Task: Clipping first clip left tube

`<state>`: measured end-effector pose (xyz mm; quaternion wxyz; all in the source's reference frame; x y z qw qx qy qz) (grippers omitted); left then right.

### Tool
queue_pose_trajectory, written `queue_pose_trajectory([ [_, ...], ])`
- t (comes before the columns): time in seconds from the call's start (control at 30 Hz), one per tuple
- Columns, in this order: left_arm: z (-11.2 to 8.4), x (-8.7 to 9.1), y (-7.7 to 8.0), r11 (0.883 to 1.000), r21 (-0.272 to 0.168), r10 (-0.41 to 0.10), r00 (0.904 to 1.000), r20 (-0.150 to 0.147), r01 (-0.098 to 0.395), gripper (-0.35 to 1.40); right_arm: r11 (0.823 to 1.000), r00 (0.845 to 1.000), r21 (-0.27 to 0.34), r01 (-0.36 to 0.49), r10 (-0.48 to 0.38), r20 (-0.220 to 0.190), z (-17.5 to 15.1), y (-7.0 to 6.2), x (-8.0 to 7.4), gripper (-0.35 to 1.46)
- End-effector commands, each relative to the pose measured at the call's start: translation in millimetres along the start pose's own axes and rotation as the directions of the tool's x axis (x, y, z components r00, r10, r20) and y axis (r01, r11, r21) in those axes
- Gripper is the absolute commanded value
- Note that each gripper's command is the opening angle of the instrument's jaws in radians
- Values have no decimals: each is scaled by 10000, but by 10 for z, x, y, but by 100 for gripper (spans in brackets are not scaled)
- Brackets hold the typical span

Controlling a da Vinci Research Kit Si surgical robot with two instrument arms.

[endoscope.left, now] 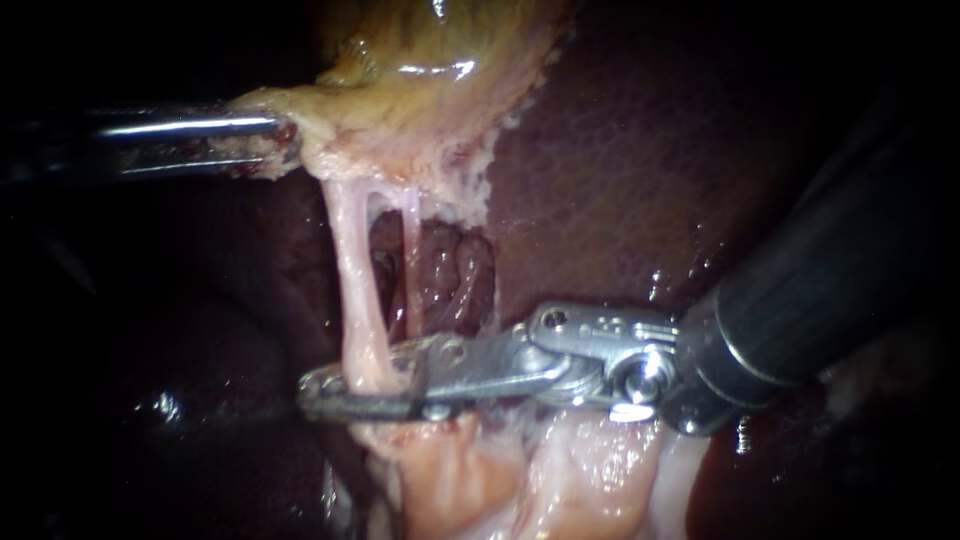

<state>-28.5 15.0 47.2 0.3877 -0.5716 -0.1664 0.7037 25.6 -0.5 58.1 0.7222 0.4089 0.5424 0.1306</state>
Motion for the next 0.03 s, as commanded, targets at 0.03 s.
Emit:
queue_pose_trajectory([
  [0.03,0,0,0,10000,0,0,10000,0,0,-35,10000,10000,6,-4,4,-4,0,0,1,-35],
])
